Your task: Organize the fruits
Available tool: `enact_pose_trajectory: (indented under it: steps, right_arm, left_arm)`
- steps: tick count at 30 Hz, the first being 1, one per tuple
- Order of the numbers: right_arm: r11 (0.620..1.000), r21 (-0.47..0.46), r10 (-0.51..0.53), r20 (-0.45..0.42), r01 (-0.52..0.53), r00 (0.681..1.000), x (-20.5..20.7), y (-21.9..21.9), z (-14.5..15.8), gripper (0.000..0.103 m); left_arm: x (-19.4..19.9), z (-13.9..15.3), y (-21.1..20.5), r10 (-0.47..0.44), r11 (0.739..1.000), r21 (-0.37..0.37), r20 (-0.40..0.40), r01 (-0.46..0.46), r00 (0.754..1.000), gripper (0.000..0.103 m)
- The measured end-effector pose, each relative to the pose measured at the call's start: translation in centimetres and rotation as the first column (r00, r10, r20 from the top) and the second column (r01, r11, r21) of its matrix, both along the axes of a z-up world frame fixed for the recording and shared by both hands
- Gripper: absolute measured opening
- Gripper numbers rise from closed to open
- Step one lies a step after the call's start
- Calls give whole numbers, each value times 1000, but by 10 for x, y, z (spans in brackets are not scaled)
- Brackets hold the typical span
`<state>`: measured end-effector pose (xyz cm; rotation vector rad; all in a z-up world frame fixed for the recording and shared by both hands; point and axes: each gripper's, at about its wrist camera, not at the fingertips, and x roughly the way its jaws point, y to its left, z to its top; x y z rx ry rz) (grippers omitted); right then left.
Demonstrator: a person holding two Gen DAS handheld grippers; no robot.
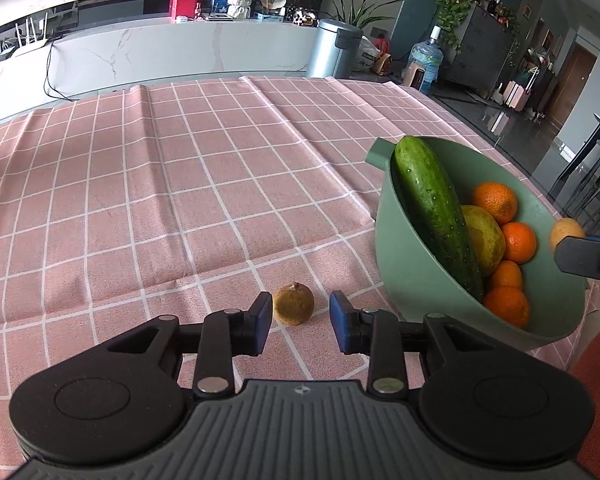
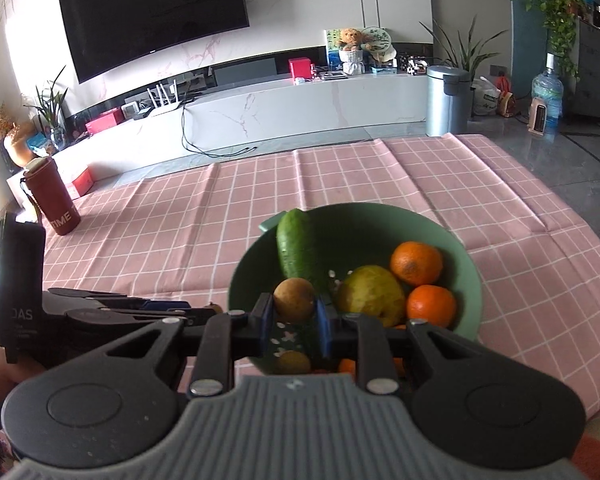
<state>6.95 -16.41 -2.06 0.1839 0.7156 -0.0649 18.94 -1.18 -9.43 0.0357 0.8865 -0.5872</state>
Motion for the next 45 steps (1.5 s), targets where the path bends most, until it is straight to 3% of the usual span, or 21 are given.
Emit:
enact_pose_trajectory:
  steps: [8, 10, 13, 17, 20, 23, 25, 32, 38, 45]
  right_arm:
    - [998, 56, 2, -36, 0, 999, 3, -15, -11, 19]
    - [998, 59, 10, -43, -7, 999, 5, -15, -13, 19]
    - [997, 71, 12, -58, -8, 998, 8, -16, -15, 19]
    - [996, 92, 13, -78, -6, 997, 10, -18, -17, 19]
    - [993, 118, 31, -103, -19, 994, 13, -22, -16, 19]
    - [990, 142, 46, -139, -26, 989, 16, -28, -14, 19]
    - [990, 134, 61, -149, -41, 987, 18, -32, -11, 19]
    - [991, 92, 114, -199, -97, 973, 25, -40, -10, 19]
    - [987, 83, 151, -233, -135, 961, 33, -39, -17, 19]
    - [988, 89, 141, -248, -122, 959, 36, -39, -23, 19]
  left_arm:
    - [6, -9, -5, 19, 999, 34, -19, -18, 1000, 37]
    - [6, -11, -5, 16, 999, 33, -30, -15, 999, 28]
    - [5, -10, -3, 16, 1000, 23, -31, -16, 999, 27]
    - [4, 5, 6, 30, 998, -45, -30, -31, 999, 27]
    - [3, 28, 15, 26, 990, -136, -17, -29, 999, 27]
    - [-2, 52, 16, -16, 978, -210, 0, 16, 1000, 27]
    - [-8, 66, 9, -68, 973, -218, 28, 73, 997, 27]
    - [-29, 78, -37, -219, 970, -90, 93, 227, 971, 27]
    - [-37, 73, -57, -253, 966, 81, 124, 244, 960, 27]
    - [-40, 66, -68, -277, 954, 160, 132, 255, 952, 27]
